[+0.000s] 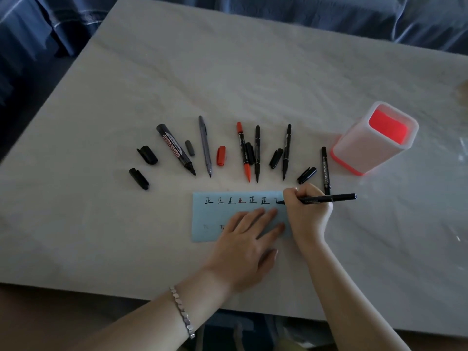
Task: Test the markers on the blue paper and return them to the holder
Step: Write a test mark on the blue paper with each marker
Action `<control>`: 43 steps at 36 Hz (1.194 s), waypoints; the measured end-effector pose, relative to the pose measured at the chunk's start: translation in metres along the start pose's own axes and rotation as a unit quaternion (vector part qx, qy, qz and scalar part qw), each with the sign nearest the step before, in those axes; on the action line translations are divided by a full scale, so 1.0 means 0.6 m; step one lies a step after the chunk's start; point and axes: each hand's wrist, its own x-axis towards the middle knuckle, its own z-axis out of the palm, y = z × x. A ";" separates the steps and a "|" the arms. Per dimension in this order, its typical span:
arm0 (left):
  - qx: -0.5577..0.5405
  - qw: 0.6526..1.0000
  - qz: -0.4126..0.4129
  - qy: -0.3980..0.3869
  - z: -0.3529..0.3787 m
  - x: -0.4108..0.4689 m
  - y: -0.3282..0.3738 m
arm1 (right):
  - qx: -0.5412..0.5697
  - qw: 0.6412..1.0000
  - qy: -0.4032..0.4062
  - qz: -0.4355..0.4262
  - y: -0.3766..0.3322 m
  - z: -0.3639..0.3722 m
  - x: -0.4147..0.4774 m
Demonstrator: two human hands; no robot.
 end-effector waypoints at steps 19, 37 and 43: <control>0.000 1.000 0.000 0.000 -0.001 0.000 -0.001 | 0.015 1.000 -0.006 0.008 -0.001 0.000 0.003; -0.010 1.000 0.006 0.007 0.002 0.000 -0.002 | -0.025 0.999 0.044 0.009 0.002 -0.001 0.001; -0.003 1.000 0.008 0.005 0.002 0.000 -0.003 | 0.006 0.998 0.058 0.038 -0.001 -0.005 0.002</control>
